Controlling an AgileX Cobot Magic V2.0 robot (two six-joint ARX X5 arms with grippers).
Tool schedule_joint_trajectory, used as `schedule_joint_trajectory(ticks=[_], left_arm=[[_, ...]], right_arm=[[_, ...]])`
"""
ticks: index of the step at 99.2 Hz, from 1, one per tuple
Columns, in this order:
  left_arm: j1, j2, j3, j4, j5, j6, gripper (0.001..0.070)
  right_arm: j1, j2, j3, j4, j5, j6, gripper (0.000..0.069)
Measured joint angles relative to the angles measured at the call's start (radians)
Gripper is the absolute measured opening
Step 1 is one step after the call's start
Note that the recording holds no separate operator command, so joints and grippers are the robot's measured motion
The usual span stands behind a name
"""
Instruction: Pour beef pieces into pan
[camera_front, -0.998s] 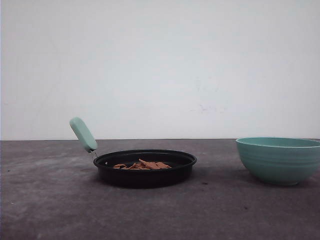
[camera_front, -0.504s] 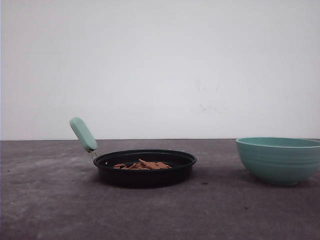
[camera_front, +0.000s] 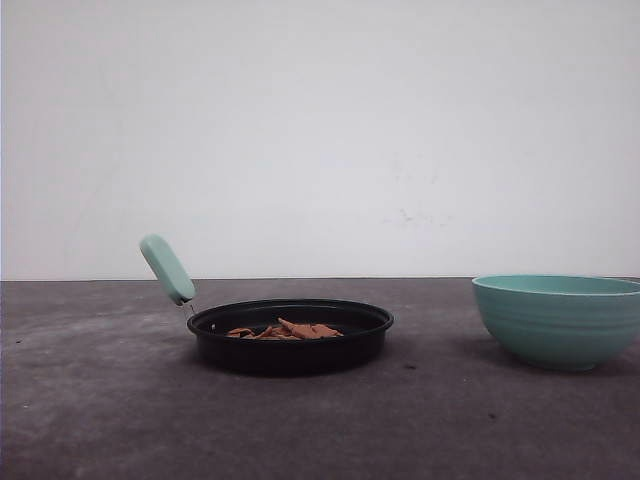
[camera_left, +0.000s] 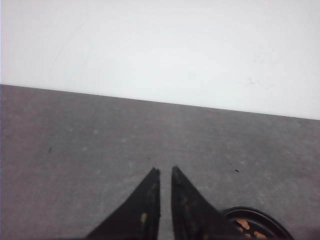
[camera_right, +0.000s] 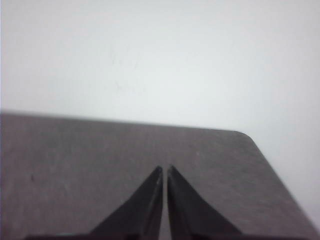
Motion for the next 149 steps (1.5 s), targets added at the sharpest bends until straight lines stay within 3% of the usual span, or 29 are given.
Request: schedule_joint_trajectory(ticks=[8, 29, 46, 149], left_arm=[[0.0, 0.0, 0.0, 0.0, 0.0, 0.0, 0.0014], [0.0, 0.0, 0.0, 0.0, 0.0, 0.0, 0.0014], [0.0, 0.0, 0.0, 0.0, 0.0, 0.0, 0.0014], [0.0, 0.0, 0.0, 0.001, 0.0, 0.0, 0.0014]], right_arm=[[-0.003, -0.069, -0.15, 0.099, 0.005, 0.069, 0.0015], [-0.006, -0.183, -0.372, 0.013, -0.024, 0.154, 0.0015], [-0.023, -0.183, -0.376, -0.045, -0.1, 0.156, 0.0015], [-0.036, -0.182, -0.377, -0.087, -0.098, 0.153, 0.0015]])
